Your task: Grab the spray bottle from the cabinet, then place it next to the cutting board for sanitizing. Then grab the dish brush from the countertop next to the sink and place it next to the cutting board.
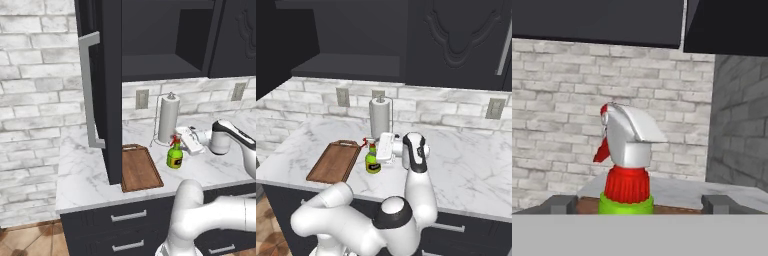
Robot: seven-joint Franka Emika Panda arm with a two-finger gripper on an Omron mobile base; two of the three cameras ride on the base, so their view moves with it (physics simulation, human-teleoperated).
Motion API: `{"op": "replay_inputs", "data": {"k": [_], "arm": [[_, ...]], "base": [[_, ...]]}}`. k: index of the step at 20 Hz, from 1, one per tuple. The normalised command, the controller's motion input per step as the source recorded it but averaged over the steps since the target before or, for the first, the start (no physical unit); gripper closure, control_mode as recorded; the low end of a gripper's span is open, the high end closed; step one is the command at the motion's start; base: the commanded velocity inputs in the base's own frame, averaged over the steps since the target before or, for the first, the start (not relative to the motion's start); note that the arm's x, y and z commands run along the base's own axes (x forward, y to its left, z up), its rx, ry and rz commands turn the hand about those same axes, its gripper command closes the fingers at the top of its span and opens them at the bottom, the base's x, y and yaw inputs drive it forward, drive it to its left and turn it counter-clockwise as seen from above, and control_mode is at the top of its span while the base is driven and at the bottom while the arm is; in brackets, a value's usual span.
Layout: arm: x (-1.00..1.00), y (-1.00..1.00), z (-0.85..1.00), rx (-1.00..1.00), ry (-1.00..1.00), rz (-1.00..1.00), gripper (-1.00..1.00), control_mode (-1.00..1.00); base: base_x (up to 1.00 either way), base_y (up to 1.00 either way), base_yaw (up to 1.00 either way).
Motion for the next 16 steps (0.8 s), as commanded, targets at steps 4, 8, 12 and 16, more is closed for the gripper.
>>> {"op": "replay_inputs", "data": {"k": [4,8,12,16], "arm": [[-0.18,-0.21,0.04,0.04,0.0,0.0,-1.0,-1.0],[-0.14,-0.21,0.05,0.03,0.0,0.0,-1.0,-1.0],[-0.28,-0.11,0.22,0.02,0.0,0.0,-1.0,-1.0],[-0.5,-0.01,0.51,0.0,0.0,-0.01,-1.0,-1.0]], "base": [[0.0,0.0,0.0],[0.0,0.0,0.0],[0.0,0.0,0.0],[0.0,0.0,0.0]]}}
